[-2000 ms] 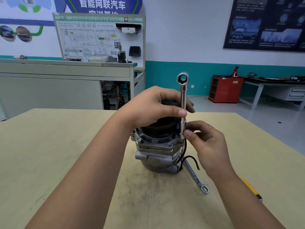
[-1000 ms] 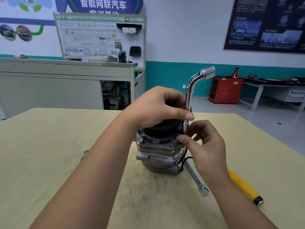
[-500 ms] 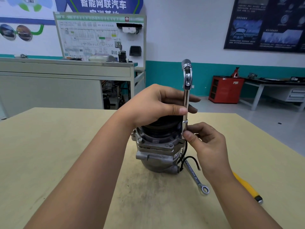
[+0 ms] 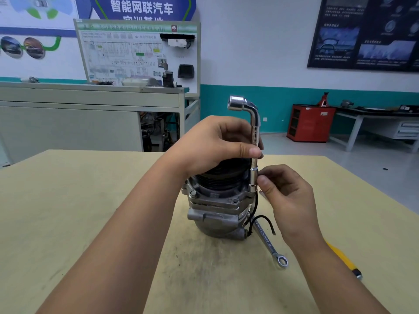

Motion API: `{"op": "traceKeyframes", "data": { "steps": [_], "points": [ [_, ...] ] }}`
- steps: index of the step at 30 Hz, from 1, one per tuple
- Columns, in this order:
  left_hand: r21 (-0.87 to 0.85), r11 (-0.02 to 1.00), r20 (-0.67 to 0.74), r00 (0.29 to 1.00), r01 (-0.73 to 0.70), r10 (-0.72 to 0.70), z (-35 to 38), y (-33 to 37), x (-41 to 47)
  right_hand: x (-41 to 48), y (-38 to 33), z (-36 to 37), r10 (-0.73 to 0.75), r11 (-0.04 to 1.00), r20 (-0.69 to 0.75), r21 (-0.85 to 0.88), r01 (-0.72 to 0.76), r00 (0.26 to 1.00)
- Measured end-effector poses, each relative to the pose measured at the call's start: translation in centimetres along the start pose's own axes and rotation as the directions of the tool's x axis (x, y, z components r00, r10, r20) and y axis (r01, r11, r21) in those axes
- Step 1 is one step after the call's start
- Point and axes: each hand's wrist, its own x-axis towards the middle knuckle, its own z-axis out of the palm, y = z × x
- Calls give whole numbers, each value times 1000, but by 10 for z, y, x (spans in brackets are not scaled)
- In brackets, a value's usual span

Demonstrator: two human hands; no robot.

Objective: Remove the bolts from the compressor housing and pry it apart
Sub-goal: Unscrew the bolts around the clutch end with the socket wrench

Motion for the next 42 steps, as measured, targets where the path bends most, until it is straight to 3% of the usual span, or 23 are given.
{"op": "traceKeyframes", "data": {
  "steps": [10,15,31,42],
  "points": [
    [123,992,-38,999,-5,9,5,4,0,-4,-1,7,-96,990,-21,-110,93,995],
    [159,987,-16,1000,-12,14,5,3,2,-2,0,4,-45,999,-42,-22,44,998],
    [51,999,80,997,6,-10,1,0,0,-1,1,2,26,1000,-31,-8,-27,999],
    [87,996,4,1000,12,-13,2,0,2,0,0,0,20,999,4,47,-21,1000]
  ]
}}
